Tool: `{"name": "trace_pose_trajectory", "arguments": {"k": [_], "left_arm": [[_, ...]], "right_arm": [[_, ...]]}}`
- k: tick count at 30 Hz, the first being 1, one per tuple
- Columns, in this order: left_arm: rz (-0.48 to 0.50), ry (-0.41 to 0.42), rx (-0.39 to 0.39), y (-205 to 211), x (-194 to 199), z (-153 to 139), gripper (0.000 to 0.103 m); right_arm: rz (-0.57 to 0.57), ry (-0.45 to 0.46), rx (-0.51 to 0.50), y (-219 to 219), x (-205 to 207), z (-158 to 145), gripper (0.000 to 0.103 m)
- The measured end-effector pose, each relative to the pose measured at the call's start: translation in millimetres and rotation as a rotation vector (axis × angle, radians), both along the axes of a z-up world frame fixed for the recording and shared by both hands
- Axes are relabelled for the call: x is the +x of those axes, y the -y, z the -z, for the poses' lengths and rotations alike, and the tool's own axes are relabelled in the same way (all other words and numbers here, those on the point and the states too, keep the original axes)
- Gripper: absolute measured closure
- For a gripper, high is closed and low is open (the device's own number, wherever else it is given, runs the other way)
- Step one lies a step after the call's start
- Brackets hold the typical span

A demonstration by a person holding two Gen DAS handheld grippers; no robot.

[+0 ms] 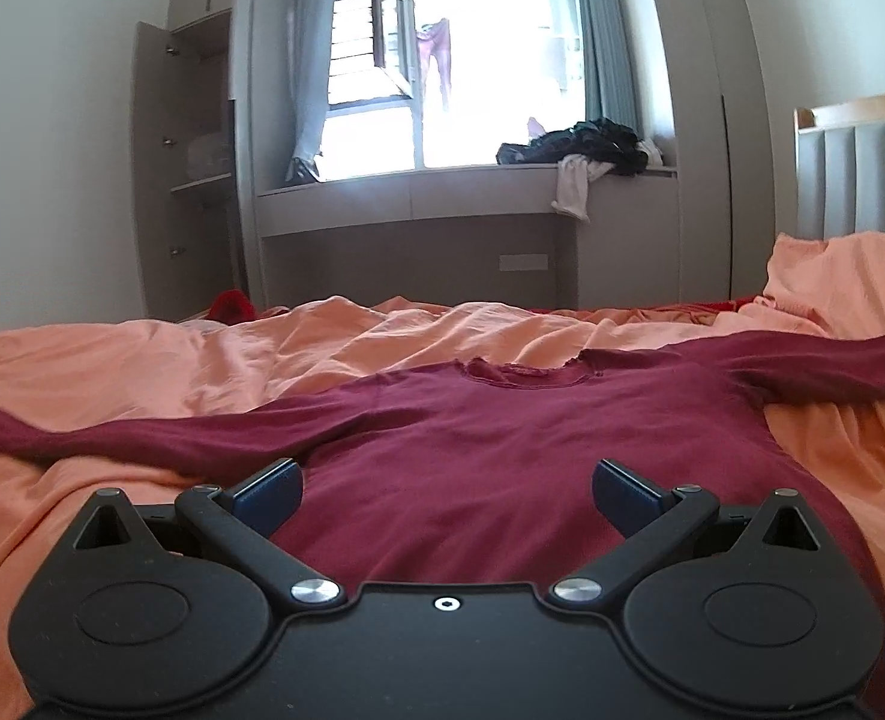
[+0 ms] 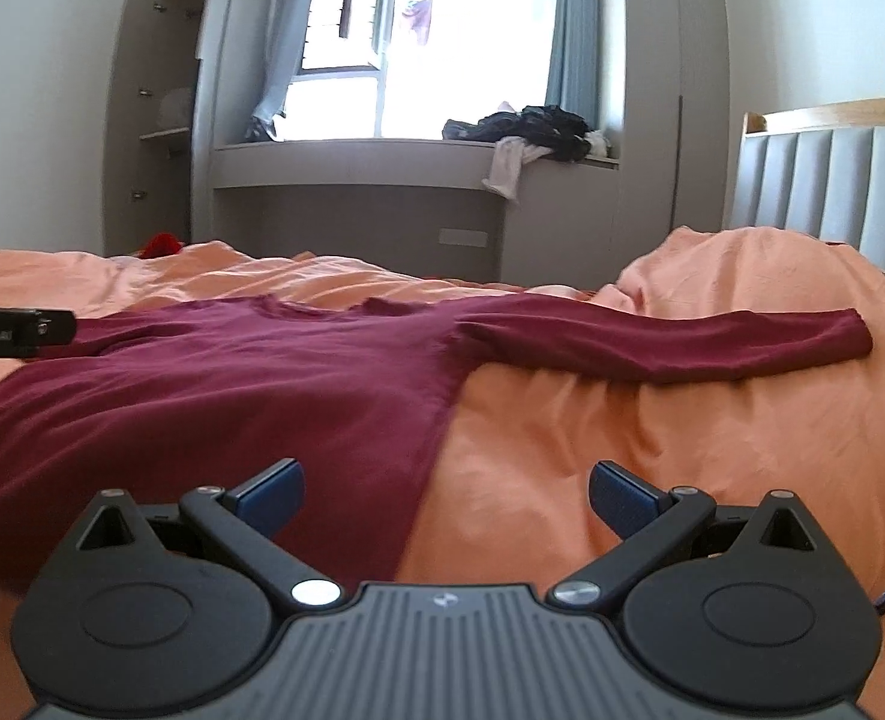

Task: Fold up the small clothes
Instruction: 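Grasp a sleeve cuff of the dark red shirt with the right gripper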

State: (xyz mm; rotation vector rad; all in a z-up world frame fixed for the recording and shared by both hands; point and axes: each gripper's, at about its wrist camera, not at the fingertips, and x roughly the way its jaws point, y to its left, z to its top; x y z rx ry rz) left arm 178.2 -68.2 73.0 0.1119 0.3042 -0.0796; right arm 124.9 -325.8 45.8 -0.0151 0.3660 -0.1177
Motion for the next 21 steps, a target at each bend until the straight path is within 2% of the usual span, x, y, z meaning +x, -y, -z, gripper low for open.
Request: {"name": "trace_pose_trajectory", "arguments": {"k": [3,8,11,13,17,19,21], "left_arm": [[0.017,-0.007,0.018,6.6,19.6,5.7,0.000],[0.040,-0.023,0.014,11.2,47.6,18.7,0.000],[0.039,-0.047,0.003,8.5,60.1,29.4,0.000],[0.039,-0.072,0.007,6.6,65.5,34.7,0.000],[0.026,-0.095,-0.002,-0.6,72.9,43.4,0.000],[0.031,-0.106,-0.010,-2.2,73.9,45.9,0.000],[0.033,-0.108,-0.015,-3.5,73.9,47.6,0.000]], "right_arm": [[0.020,0.058,0.033,29.9,15.6,-3.2,0.000],[0.116,0.143,0.123,99.1,45.1,-9.6,0.000],[0.190,0.168,0.144,138.9,64.2,-12.5,0.000],[0.235,0.154,0.138,161.9,77.5,-14.9,0.000],[0.422,0.097,0.172,211.3,99.6,-15.0,0.000],[0.531,0.067,0.124,229.5,110.3,-14.7,0.000],[0.588,0.063,0.044,242.4,121.5,-13.5,0.000]]}}
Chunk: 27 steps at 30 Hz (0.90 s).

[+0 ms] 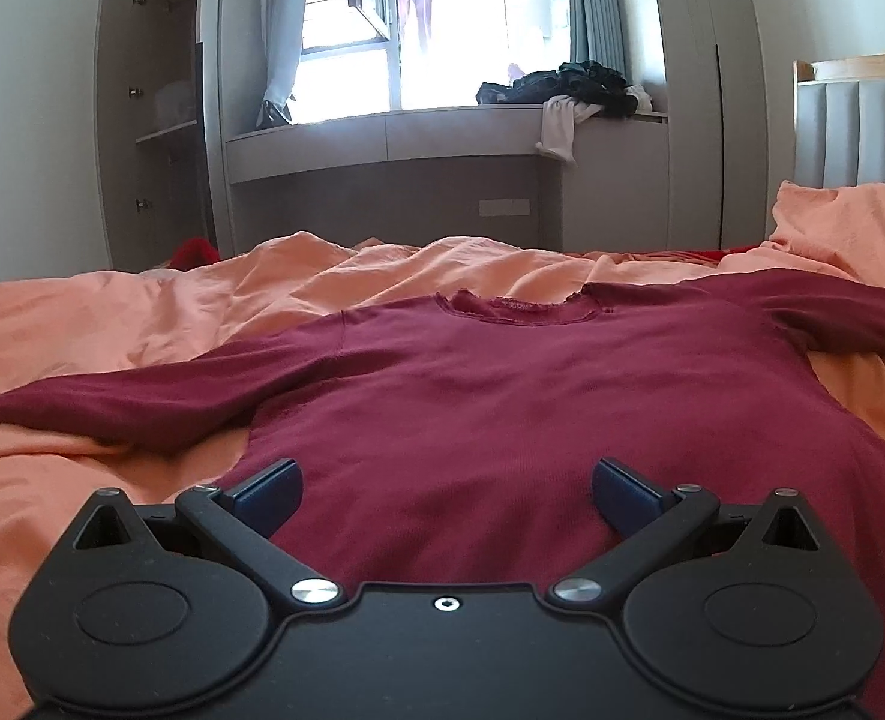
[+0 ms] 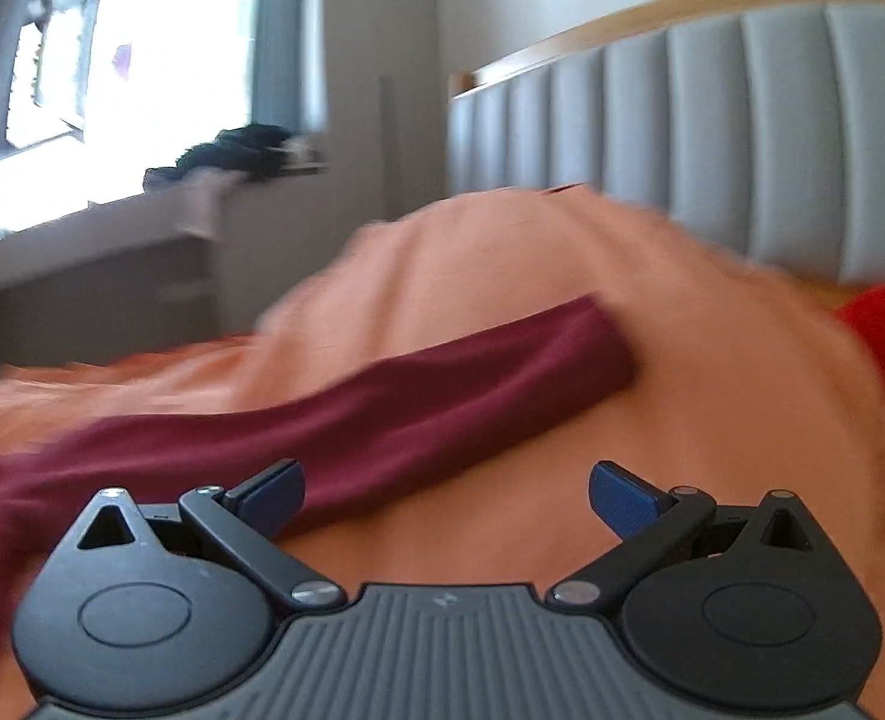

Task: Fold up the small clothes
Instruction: 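Grasp a sleeve cuff of the dark red shirt with the right gripper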

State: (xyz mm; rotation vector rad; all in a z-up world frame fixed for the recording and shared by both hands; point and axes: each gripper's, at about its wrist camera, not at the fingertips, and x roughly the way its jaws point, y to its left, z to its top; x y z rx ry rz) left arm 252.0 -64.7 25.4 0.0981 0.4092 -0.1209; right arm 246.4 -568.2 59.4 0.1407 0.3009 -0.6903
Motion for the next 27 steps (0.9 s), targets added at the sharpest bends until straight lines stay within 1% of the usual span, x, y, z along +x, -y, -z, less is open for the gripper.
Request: {"name": "trace_pose_trajectory", "arguments": {"k": [1,2,5,6,7,8,10,11,12,13,14,15,17,20,22,25,27], "left_arm": [[0.001,-0.001,0.002,0.3,0.4,0.8,0.000],[0.000,-0.001,0.005,0.6,0.2,1.9,0.000],[-0.002,-0.002,0.009,1.9,-0.2,4.0,0.000],[-0.002,-0.004,0.009,2.3,0.2,4.1,0.000],[-0.002,-0.005,0.008,2.2,0.7,4.1,0.000],[-0.002,-0.007,0.005,1.8,1.3,4.1,0.000],[-0.002,-0.011,-0.002,0.7,2.8,3.8,0.000],[-0.001,-0.014,-0.005,0.2,3.2,3.6,0.000],[-0.001,-0.016,-0.008,-0.1,3.9,3.3,0.000],[-0.001,-0.018,-0.012,-0.6,4.6,2.9,0.000],[-0.001,-0.021,-0.016,-1.4,5.4,1.8,0.000],[0.000,-0.022,-0.021,-2.6,5.5,0.6,0.000],[-0.001,-0.025,-0.030,-4.7,7.0,-2.0,0.000],[-0.018,-0.019,-0.035,-8.4,9.1,-9.2,0.000],[-0.049,-0.017,-0.017,-11.3,11.3,-15.2,0.000],[-0.115,-0.026,0.035,-18.3,15.1,-21.1,0.000],[-0.163,-0.035,0.041,-28.8,17.9,-23.9,0.000]], "right_arm": [[0.023,-0.006,-0.013,7.0,4.6,0.4,0.000],[0.042,-0.002,-0.001,14.1,8.0,1.1,0.000],[0.081,0.054,0.060,32.2,12.0,4.3,0.001],[0.089,0.071,0.069,38.2,14.5,5.3,0.003],[0.092,0.085,0.077,44.2,14.8,5.7,0.009],[0.100,0.095,0.090,49.1,17.8,7.5,0.012],[0.138,0.119,0.110,59.7,20.9,8.4,0.030],[0.156,0.130,0.113,63.5,21.6,8.7,0.037],[0.172,0.134,0.111,66.7,22.8,8.2,0.053],[0.177,0.134,0.106,66.3,25.0,6.8,0.073],[0.173,0.135,0.101,67.0,27.4,4.9,0.081],[0.167,0.139,0.096,66.5,29.1,2.6,0.092],[0.147,0.153,0.063,56.3,28.0,-7.1,0.094],[0.065,0.190,-0.043,26.5,28.6,-28.9,0.095],[-0.017,0.214,-0.109,0.4,29.7,-47.3,0.095],[-0.171,0.249,-0.178,-46.1,35.0,-75.1,0.095],[-0.271,0.259,-0.218,-80.2,39.7,-89.9,0.095]]}}
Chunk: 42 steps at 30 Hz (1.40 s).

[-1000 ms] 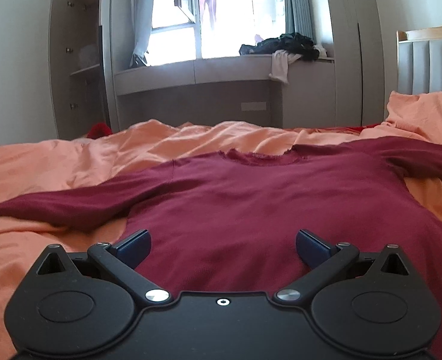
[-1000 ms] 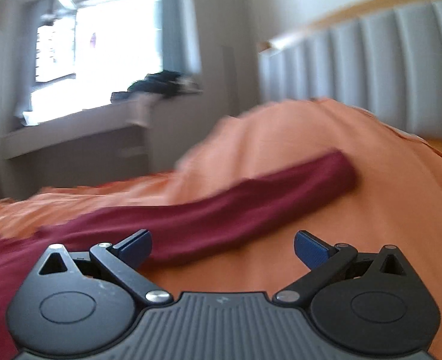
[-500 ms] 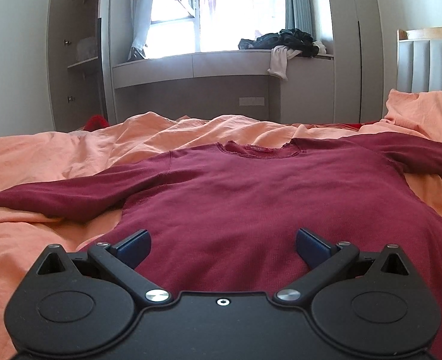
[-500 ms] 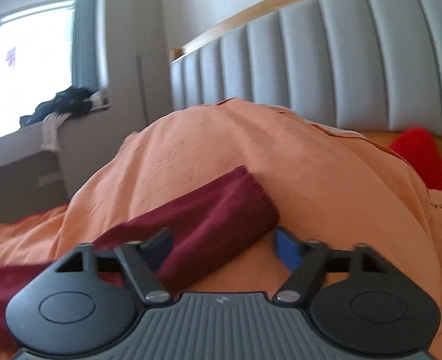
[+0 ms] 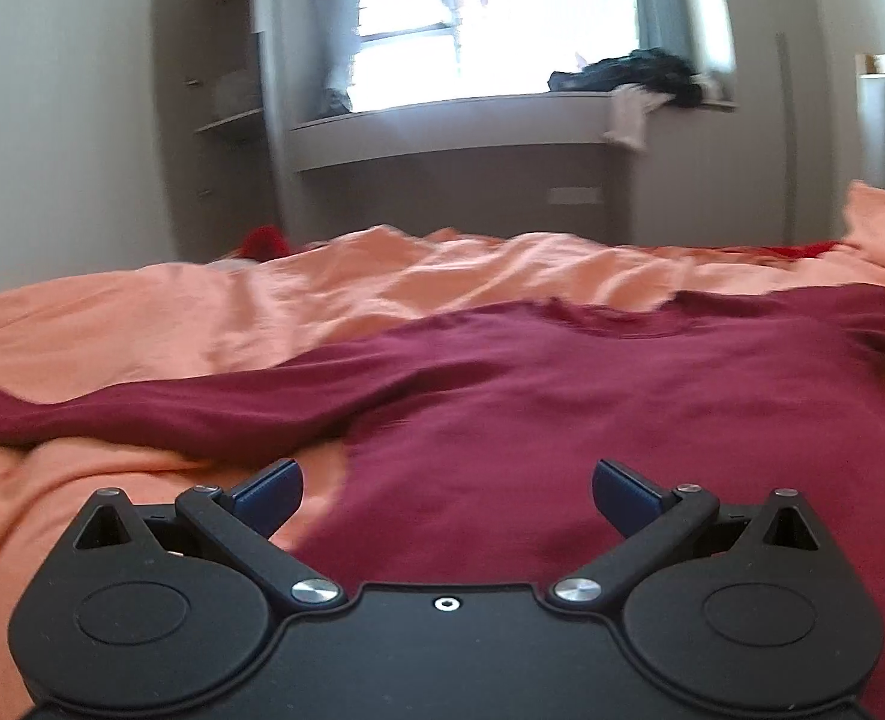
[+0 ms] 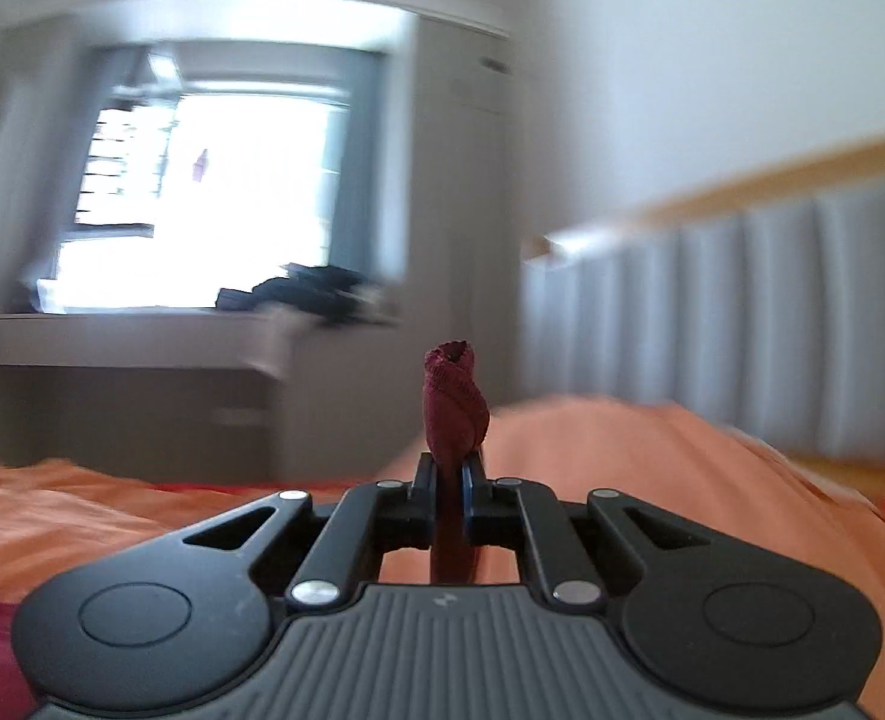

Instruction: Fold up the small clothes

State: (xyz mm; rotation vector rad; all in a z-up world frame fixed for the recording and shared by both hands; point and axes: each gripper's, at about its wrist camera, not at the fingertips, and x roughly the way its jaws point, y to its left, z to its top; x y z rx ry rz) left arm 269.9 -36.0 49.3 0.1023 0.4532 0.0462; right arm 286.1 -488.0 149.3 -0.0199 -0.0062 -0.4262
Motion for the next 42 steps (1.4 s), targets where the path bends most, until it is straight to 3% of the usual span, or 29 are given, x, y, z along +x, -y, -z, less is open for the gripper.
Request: {"name": "trace_pose_trajectory", "arguments": {"k": [5,9,15,22,24,26,28,31,34,39,42], "left_arm": [[-0.088,-0.021,-0.094,-37.6,5.8,-8.3,0.000],[-0.146,-0.037,-0.131,-62.3,5.4,-14.6,0.000],[-0.209,-0.043,-0.235,-94.5,1.3,-21.8,0.000],[-0.227,-0.020,-0.241,-97.3,0.7,-25.1,0.000],[-0.211,-0.019,-0.251,-95.0,2.0,-24.3,0.000],[-0.192,-0.021,-0.261,-91.5,4.7,-22.4,0.000],[-0.157,-0.023,-0.274,-86.0,7.2,-20.3,0.000],[-0.091,-0.028,-0.307,-78.2,11.0,-17.2,0.000],[-0.032,-0.045,-0.331,-66.1,14.6,-14.2,0.000],[-0.002,-0.076,-0.270,-42.9,22.2,-5.4,0.000],[-0.030,-0.109,-0.189,-34.8,25.2,5.5,0.000]], "right_arm": [[-0.245,0.006,-0.115,-98.8,2.9,-19.4,0.095],[-0.433,-0.034,-0.191,-174.2,8.8,-13.4,0.095],[-0.667,-0.163,-0.333,-273.5,5.2,32.2,0.095],[-0.824,-0.317,-0.489,-354.8,-18.5,91.6,0.094],[-0.859,-0.361,-0.493,-357.4,-20.4,99.7,0.089],[-0.895,-0.379,-0.479,-352.4,-30.4,106.7,0.075],[-0.912,-0.374,-0.469,-340.6,-42.2,105.5,0.041],[-0.880,-0.351,-0.438,-308.2,-51.2,96.2,0.028],[-0.757,-0.322,-0.427,-270.4,-57.8,93.3,0.014],[-0.515,-0.371,-0.344,-207.2,-32.7,100.3,0.011],[-0.362,-0.406,-0.329,-177.8,-5.5,119.1,0.014]]}}
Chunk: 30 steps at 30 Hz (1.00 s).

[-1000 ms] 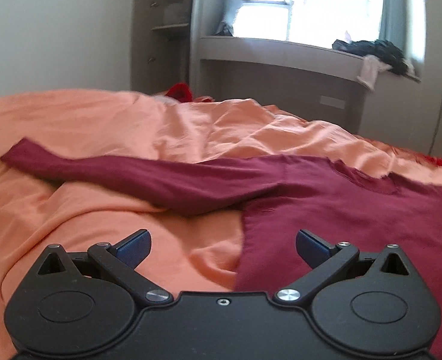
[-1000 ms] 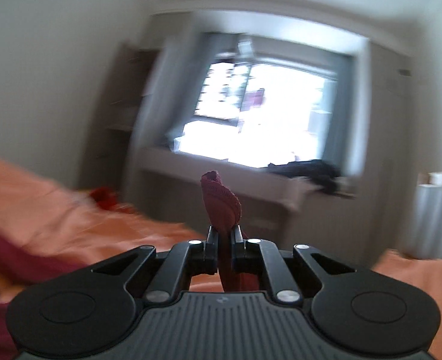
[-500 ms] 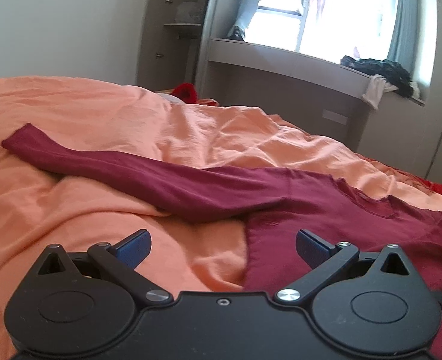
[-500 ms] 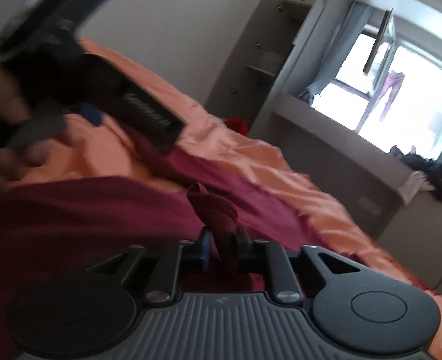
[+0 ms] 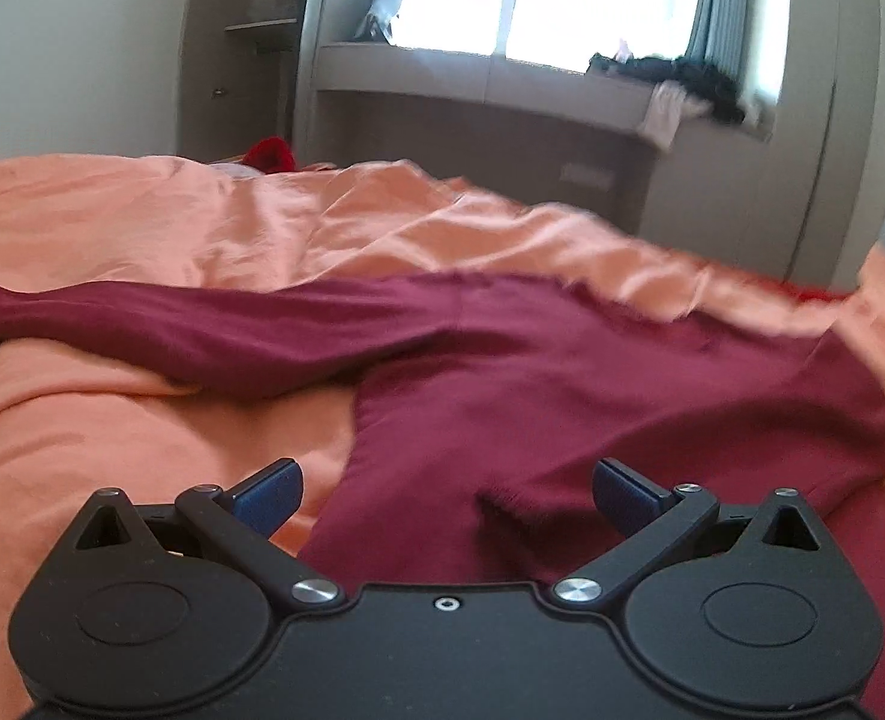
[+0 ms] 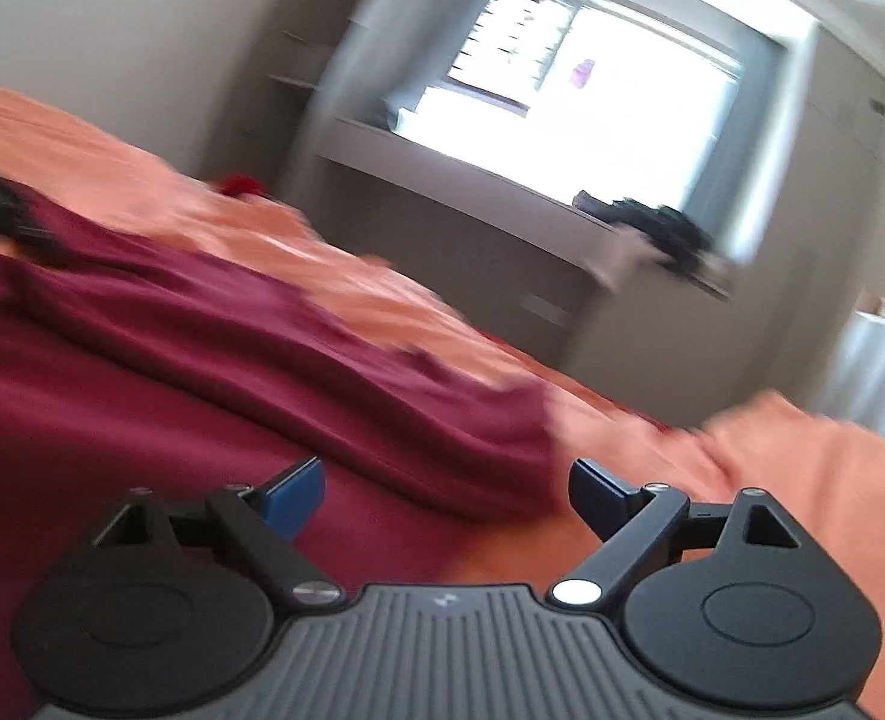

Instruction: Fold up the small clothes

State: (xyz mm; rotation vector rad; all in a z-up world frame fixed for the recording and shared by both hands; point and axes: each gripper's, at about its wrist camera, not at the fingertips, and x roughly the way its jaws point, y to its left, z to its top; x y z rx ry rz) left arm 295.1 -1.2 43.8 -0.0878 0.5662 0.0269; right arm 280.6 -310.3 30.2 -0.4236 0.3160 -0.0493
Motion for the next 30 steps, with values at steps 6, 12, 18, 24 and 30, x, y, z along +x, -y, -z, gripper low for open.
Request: {"name": "trace_pose_trajectory", "arguments": {"k": [6,12,18,24,30], "left_arm": [[-0.010,-0.018,0.015,-3.0,-0.4,8.4,0.000],[0.014,-0.020,0.007,-5.5,-2.6,11.3,0.000],[-0.011,0.040,0.066,4.2,-10.6,6.8,0.000],[0.039,0.021,0.147,16.4,-13.2,10.1,0.000],[0.068,0.001,0.117,12.4,-17.4,12.6,0.000]], "right_arm": [[0.073,-0.048,-0.074,23.9,41.1,29.6,0.027],[0.011,0.054,-0.218,19.9,49.6,47.1,0.034],[-0.005,0.078,-0.184,23.7,42.4,42.9,0.098],[-0.017,-0.100,0.045,48.1,35.5,33.1,0.098],[-0.051,-0.154,0.114,58.9,16.4,16.4,0.057]]}}
